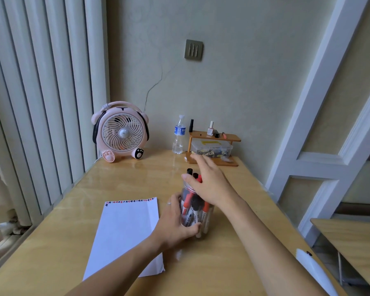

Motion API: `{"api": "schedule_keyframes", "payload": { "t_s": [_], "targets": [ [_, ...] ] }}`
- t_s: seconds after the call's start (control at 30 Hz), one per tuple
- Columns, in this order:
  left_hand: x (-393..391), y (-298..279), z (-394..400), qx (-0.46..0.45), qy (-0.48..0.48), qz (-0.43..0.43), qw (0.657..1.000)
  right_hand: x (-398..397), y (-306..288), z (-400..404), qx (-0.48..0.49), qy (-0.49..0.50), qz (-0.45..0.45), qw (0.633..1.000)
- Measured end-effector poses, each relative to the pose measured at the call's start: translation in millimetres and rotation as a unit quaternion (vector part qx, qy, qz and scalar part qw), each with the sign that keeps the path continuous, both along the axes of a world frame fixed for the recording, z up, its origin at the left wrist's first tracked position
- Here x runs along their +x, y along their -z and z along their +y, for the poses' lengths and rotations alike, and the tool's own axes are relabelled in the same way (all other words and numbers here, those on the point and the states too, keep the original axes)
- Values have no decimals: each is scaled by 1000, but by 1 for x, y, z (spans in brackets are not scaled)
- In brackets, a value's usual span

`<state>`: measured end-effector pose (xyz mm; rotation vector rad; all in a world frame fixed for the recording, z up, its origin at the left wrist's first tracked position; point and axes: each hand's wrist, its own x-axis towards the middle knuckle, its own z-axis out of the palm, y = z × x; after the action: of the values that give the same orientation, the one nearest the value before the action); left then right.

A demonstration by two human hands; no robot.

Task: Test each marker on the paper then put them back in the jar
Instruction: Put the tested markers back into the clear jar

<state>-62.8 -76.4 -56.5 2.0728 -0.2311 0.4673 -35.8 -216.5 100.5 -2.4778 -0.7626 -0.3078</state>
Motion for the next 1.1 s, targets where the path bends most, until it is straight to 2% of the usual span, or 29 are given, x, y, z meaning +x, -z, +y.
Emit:
{"api": "schedule_keyframes", "payload": {
  "t_s": [0.07,0.1,0.2,0.27,0.3,0.33,0.4,0.47,0.53,0.6,0.67,0.77,0.9,1.03,1.1],
  "targets": [
    [0,0,0,2,-1,3,1000,4,4,-1,72,-13,-113,991],
    [0,-1,0,5,-1,4,1000,5,3,-2,73,-16,-113,991],
    [-1,-2,0,8,0,10,1000,5,-8,-4,-3,-12,24,1000],
    [0,-2,1,10,-2,6,1000,6,-12,-4,-28,-16,54,998],
    [0,-2,1,10,-3,4,1000,7,-13,-4,-8,-18,56,998],
    [0,-2,1,11,-3,3,1000,7,-12,-3,28,-15,43,999],
    [0,-3,1,11,-2,4,1000,9,-10,-4,84,18,-44,995],
    [0,-2,1,6,-3,4,1000,11,-9,-8,94,74,-96,988],
    [-1,-2,1,4,-2,6,1000,10,-13,-12,57,107,-51,991],
    [0,-1,1,0,1,8,1000,8,-19,-14,-30,101,8,994],
    [0,-1,1,-2,2,9,1000,3,-27,-14,-103,80,32,991],
    [0,-1,1,0,5,11,1000,-3,-41,-14,-153,57,55,985],
    [-1,-2,0,2,0,7,1000,-2,-51,-12,-169,56,80,981],
    [-1,-1,0,7,1,-1,1000,2,-45,-6,-119,52,75,989],
    [0,1,1,7,1,-3,1000,3,-36,-2,-124,45,88,987]
  ]
}}
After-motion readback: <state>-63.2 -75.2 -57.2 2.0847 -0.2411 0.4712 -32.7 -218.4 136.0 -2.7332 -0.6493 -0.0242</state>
